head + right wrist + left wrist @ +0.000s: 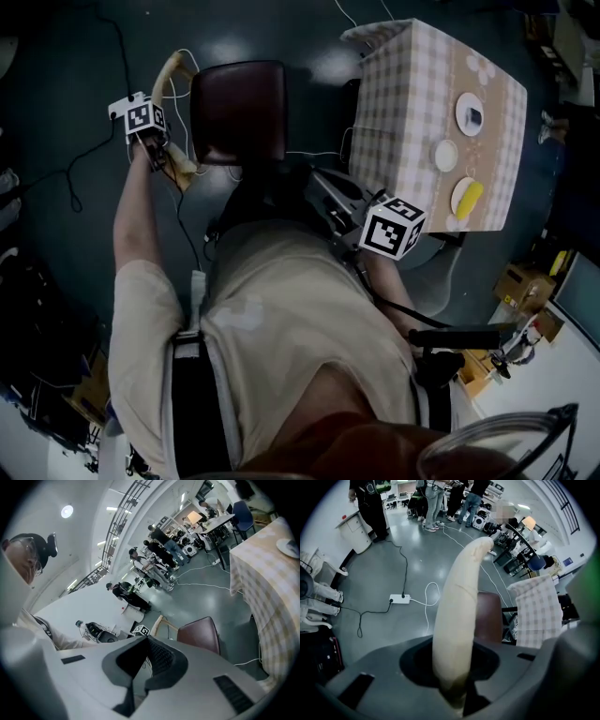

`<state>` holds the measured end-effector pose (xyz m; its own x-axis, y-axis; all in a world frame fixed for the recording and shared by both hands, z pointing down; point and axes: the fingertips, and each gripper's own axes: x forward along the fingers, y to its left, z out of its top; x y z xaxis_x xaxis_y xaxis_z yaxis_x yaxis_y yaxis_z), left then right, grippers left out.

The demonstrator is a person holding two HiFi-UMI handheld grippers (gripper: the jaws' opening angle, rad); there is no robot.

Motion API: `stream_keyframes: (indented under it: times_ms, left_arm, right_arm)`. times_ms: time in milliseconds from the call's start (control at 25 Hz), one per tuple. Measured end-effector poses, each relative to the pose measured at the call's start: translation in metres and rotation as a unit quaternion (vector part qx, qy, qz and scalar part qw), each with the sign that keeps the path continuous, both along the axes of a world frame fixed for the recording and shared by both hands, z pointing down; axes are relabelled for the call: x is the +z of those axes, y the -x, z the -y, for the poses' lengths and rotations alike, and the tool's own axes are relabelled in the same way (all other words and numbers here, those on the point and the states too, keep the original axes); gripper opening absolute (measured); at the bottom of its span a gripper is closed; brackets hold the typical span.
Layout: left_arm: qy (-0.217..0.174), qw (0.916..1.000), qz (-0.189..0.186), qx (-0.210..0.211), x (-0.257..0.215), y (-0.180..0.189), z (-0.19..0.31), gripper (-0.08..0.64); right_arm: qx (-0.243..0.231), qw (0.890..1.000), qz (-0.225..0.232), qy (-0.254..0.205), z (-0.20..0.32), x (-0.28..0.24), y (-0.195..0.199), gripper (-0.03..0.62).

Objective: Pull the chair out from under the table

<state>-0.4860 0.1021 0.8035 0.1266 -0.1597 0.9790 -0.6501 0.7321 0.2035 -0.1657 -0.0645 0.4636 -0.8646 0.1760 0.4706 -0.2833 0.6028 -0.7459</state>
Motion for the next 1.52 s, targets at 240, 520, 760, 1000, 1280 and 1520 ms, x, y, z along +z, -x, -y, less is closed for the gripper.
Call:
stream_keyframes:
  times_ms: [240, 520, 760, 1000, 1280, 1520]
  left_arm:
    - [0.006, 1.0000, 0.002, 0.000, -0.003, 0.008, -0.010, 0.112]
    - [0.006, 1.0000, 0.003, 0.000, 0.000, 0.012, -0.016, 0.112]
    - [0.016, 0.9998, 0.011, 0.001, -0.003, 0.021, -0.026, 0.110]
    - [0.017, 0.9998, 0.010, -0.001, 0.000, 0.024, -0.036, 0.110]
    - [0.022, 0.9995, 0.021, 0.005, 0.000, 0.039, -0.043, 0.110]
    - [0.027, 0.9993, 0.024, 0.006, 0.001, 0.043, -0.047, 0.110]
  right_arm:
    - [0.009, 1.000, -0.001, 0.002, 0.000, 0.000, 0.001, 0.008]
    - [0.013, 1.000, -0.004, 0.001, 0.000, 0.001, -0.001, 0.008]
    - [0.018, 1.000, -0.008, 0.003, -0.001, 0.001, -0.004, 0.008]
    - [0.011, 1.000, -0.015, -0.004, -0.005, 0.000, -0.004, 0.008]
    - [0.021, 1.000, -0.022, -0.001, -0.008, 0.005, -0.005, 0.008]
    - [0.030, 0.999, -0.020, -0.002, -0.009, 0.008, -0.011, 0.008]
